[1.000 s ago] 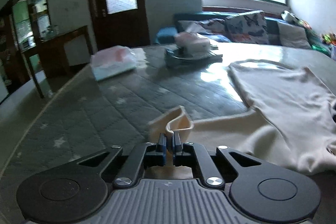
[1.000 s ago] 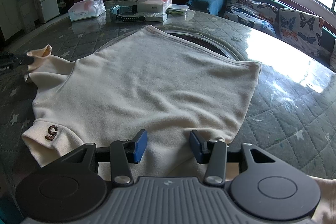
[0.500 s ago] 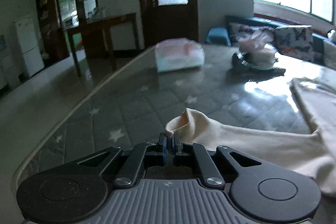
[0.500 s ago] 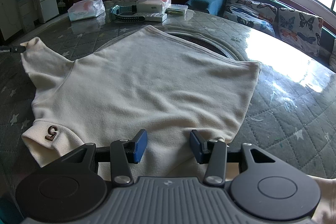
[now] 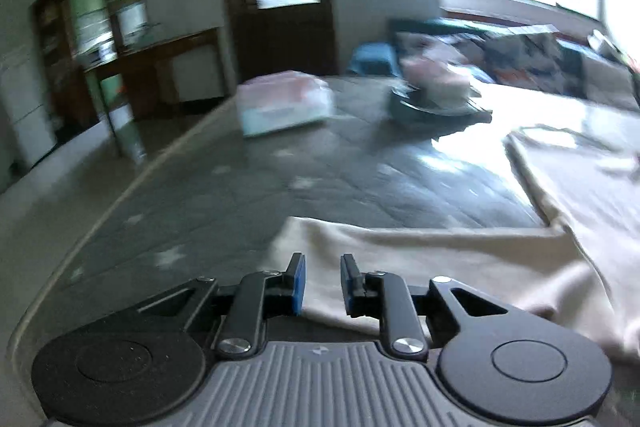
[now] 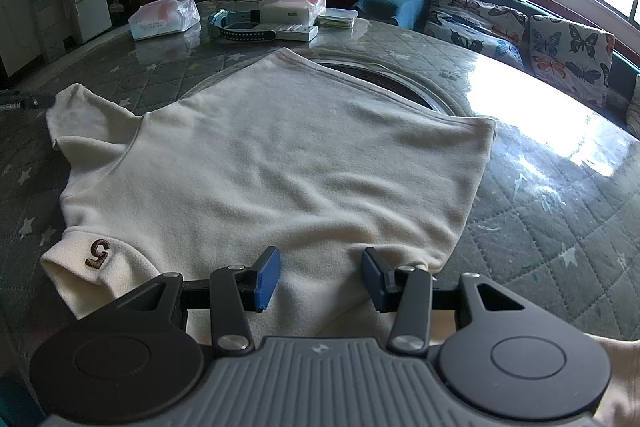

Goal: Fold clothes
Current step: 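Release the sleeve and move the open left tool back over the shirt body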

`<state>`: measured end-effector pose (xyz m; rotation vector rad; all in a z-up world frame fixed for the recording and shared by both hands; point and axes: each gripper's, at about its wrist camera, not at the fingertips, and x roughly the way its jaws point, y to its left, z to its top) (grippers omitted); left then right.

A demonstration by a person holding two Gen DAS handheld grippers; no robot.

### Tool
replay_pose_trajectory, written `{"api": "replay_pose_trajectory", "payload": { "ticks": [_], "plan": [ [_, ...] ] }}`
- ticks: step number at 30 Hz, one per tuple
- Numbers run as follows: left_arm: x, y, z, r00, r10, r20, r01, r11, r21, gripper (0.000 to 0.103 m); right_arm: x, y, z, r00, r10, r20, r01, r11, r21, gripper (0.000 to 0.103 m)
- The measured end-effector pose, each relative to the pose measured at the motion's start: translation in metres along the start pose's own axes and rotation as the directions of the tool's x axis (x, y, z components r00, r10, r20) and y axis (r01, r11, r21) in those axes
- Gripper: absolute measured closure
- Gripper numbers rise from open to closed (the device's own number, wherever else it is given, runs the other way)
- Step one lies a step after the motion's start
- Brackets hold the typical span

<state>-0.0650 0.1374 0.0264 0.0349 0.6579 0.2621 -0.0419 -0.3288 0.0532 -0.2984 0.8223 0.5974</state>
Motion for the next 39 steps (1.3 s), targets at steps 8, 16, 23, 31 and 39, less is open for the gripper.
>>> {"api": "replay_pose_trajectory", "payload": {
  "ticks": [8,16,23,31,39],
  "plan": [
    [0.038,-0.002,0.014,0.999,0.026,-0.04,-0.022,0.996,0.083,0.082,0.001,0.0,0.0,1.0,0.0,-0.001,0.0,1.0,0.002,0.057],
    [0.071,-0.008,0.032,0.996,0.085,-0.009,-0.082,0.977,0.198,0.084,0.001,0.0,0.001,1.0,-0.003,-0.005,0.003,1.0,0.008,0.056],
    [0.084,-0.017,0.032,0.993,0.109,0.041,-0.117,0.938,0.326,0.084,0.003,-0.001,0.001,1.0,-0.008,-0.005,0.008,1.0,0.01,0.05],
    [0.074,-0.017,0.039,0.993,0.111,0.03,-0.115,0.945,0.306,0.077,0.002,0.0,0.002,1.0,-0.009,-0.008,0.009,1.0,0.0,0.05],
    [0.014,-0.057,0.035,0.987,-0.161,0.025,0.151,0.962,0.227,0.079,-0.003,0.008,0.005,1.0,0.009,0.009,-0.009,1.0,-0.021,0.05]
  ]
}}
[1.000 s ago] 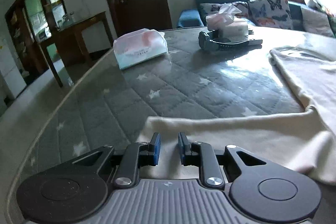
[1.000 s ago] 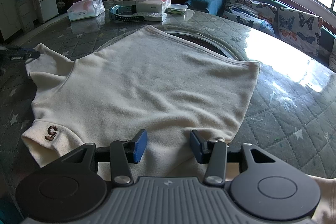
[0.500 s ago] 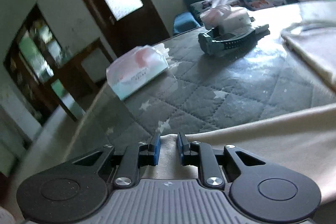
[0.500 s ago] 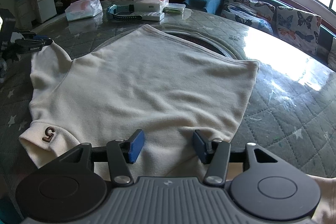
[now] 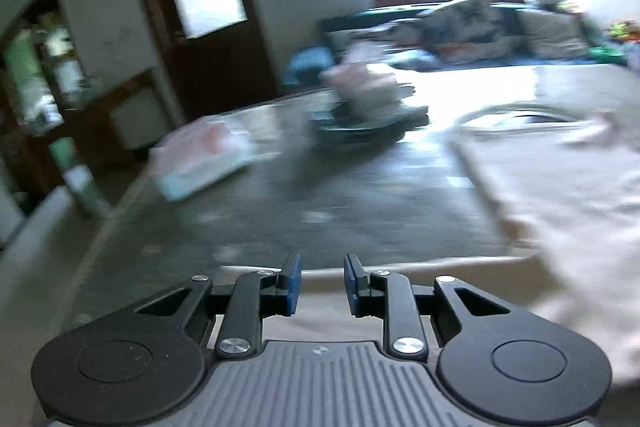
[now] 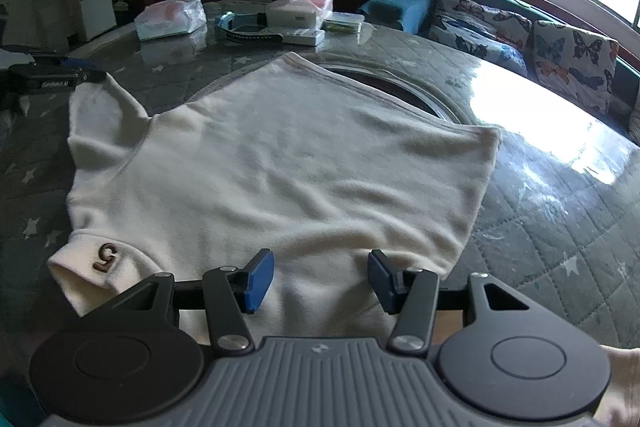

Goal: Fold clothes
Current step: 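Release the sleeve and move the open left tool back over the shirt body, then grasp the side edge of the cream shirt with the right tool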

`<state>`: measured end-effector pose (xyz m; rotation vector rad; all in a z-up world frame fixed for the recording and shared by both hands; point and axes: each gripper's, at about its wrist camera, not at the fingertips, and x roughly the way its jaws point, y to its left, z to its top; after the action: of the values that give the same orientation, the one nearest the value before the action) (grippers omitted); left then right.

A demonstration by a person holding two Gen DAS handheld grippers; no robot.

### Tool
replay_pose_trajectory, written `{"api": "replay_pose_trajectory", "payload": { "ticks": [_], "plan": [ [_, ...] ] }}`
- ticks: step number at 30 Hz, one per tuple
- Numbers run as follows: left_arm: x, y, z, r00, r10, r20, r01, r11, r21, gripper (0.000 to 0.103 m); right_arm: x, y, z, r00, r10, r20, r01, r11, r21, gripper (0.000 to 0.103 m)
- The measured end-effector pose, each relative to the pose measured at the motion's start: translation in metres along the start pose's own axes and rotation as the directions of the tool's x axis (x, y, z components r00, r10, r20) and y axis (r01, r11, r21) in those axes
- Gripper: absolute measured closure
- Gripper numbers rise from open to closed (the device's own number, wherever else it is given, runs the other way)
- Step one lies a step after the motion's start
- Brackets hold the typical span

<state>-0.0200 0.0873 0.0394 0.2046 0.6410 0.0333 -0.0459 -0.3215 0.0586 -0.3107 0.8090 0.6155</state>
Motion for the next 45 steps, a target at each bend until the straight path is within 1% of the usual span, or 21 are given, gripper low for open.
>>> {"api": "replay_pose_trajectory", "payload": {
  "ticks": [3,4,7,8,11,14,16,18,20,23,27,31,35,38,39,42,45],
  "plan": [
    [-0.009,-0.032,-0.007,0.995,-0.098,0.007,0.097,0.993,0.066,0.079,-0.002,0.005,0.0,1.0,0.015,0.004,-0.015,1.0,-0.009,0.05],
    [-0.009,-0.041,-0.01,0.993,-0.114,0.004,0.114,0.989,0.095,0.079,-0.003,0.007,-0.001,1.0,0.02,0.003,-0.02,1.0,-0.013,0.05],
    [-0.008,-0.062,-0.022,0.992,-0.13,-0.009,0.129,0.974,0.187,0.079,-0.006,0.013,-0.004,1.0,0.031,-0.002,-0.031,0.999,-0.029,0.05],
    [-0.009,-0.066,-0.025,0.992,-0.127,-0.002,0.125,0.97,0.209,0.08,-0.008,0.015,-0.005,0.999,0.033,-0.003,-0.033,0.999,-0.033,0.05],
    [-0.011,-0.064,-0.028,0.992,-0.126,0.0,0.123,0.966,0.227,0.079,-0.015,0.017,-0.012,0.999,0.04,-0.001,-0.04,0.999,-0.031,0.05],
    [-0.014,-0.06,-0.024,0.994,-0.112,-0.012,0.112,0.969,0.219,0.077,-0.024,0.01,-0.018,1.0,0.029,0.012,-0.029,1.0,-0.006,0.05],
    [-0.019,-0.062,-0.019,0.994,-0.108,-0.003,0.106,0.971,0.214,0.077,-0.031,0.005,-0.022,1.0,0.019,0.021,-0.019,1.0,0.015,0.05],
    [-0.025,-0.067,-0.011,0.991,-0.13,0.022,0.122,0.969,0.216,0.077,-0.037,-0.003,-0.025,0.999,-0.002,0.033,0.001,0.999,0.041,0.05],
    [-0.029,-0.079,-0.002,0.985,-0.166,0.043,0.153,0.963,0.222,0.077,-0.042,-0.012,-0.027,0.999,-0.024,0.039,0.021,0.997,0.068,0.05],
    [-0.032,-0.101,0.011,0.969,-0.238,0.062,0.218,0.948,0.231,0.077,-0.047,-0.031,-0.031,0.996,-0.072,0.046,0.066,0.991,0.12,0.05],
    [-0.03,-0.14,0.023,0.936,-0.346,0.059,0.323,0.915,0.242,0.077,-0.05,-0.057,-0.041,0.99,-0.137,0.037,0.128,0.974,0.188,0.051],
    [-0.026,-0.18,0.025,0.895,-0.445,0.029,0.421,0.865,0.274,0.077,-0.051,-0.081,-0.051,0.981,-0.193,0.024,0.181,0.95,0.256,0.051],
    [-0.019,-0.214,0.02,0.855,-0.518,-0.022,0.499,0.81,0.307,0.077,-0.053,-0.107,-0.061,0.969,-0.247,0.004,0.233,0.917,0.323,0.052],
    [-0.017,-0.229,0.014,0.834,-0.55,-0.047,0.532,0.778,0.334,0.077,-0.052,-0.121,-0.069,0.96,-0.278,-0.022,0.268,0.896,0.354,0.052],
    [-0.018,-0.232,0.012,0.827,-0.561,-0.051,0.542,0.768,0.341,0.08,-0.051,-0.125,-0.071,0.957,-0.288,-0.031,0.279,0.889,0.364,0.052],
    [-0.019,-0.236,0.008,0.807,-0.588,-0.053,0.565,0.743,0.359,0.082,-0.051,-0.136,-0.077,0.949,-0.313,-0.044,0.305,0.871,0.386,0.053],
    [-0.022,-0.236,0.006,0.781,-0.622,-0.055,0.594,0.714,0.371,0.082,-0.05,-0.143,-0.079,0.931,-0.36,-0.061,0.355,0.851,0.388,0.053]
  ]
}}
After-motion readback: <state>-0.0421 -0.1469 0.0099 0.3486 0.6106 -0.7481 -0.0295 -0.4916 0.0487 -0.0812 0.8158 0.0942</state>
